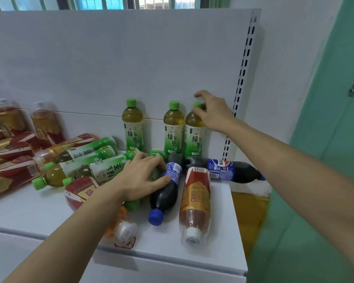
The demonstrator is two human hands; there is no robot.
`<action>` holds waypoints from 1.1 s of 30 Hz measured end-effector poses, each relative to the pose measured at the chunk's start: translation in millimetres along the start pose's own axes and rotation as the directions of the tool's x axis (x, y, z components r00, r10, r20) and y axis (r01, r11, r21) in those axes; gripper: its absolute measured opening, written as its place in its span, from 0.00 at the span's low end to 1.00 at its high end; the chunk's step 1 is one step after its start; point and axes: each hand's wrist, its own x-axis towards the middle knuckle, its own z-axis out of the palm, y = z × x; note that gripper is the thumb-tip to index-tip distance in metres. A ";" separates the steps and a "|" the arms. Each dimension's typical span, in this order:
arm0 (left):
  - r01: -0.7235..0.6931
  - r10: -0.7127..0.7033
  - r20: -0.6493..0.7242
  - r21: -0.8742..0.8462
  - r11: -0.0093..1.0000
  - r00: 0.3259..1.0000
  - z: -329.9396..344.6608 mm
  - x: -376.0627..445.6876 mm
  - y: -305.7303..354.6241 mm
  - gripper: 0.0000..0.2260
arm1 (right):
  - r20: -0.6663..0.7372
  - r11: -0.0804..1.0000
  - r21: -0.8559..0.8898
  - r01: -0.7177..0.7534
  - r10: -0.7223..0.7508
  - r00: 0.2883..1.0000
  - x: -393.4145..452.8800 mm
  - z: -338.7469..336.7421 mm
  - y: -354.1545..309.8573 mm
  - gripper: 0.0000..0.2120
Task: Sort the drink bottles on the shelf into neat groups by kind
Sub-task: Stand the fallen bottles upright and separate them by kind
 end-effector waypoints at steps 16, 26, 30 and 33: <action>-0.017 0.008 0.113 0.077 0.997 0.994 -2.7 -3.5 11.4 0.36 | 0.337 0.456 0.453 -0.766 0.708 0.621 -177.8 -23.5 146.4 0.15; 0.012 -0.018 0.108 0.054 0.998 0.994 -2.4 -2.7 10.9 0.33 | 0.043 0.517 0.682 -0.517 0.678 0.734 -156.5 -34.2 137.1 0.09; 0.012 -0.017 0.103 0.053 0.999 0.995 -1.3 -2.9 10.2 0.33 | -0.232 0.829 0.397 -0.394 0.506 0.831 -118.5 -60.5 96.0 0.07; 0.010 -0.015 0.089 0.058 0.998 0.996 -0.8 -2.4 9.5 0.33 | -0.303 0.938 0.195 -0.286 0.335 0.892 -86.4 -72.7 57.4 0.09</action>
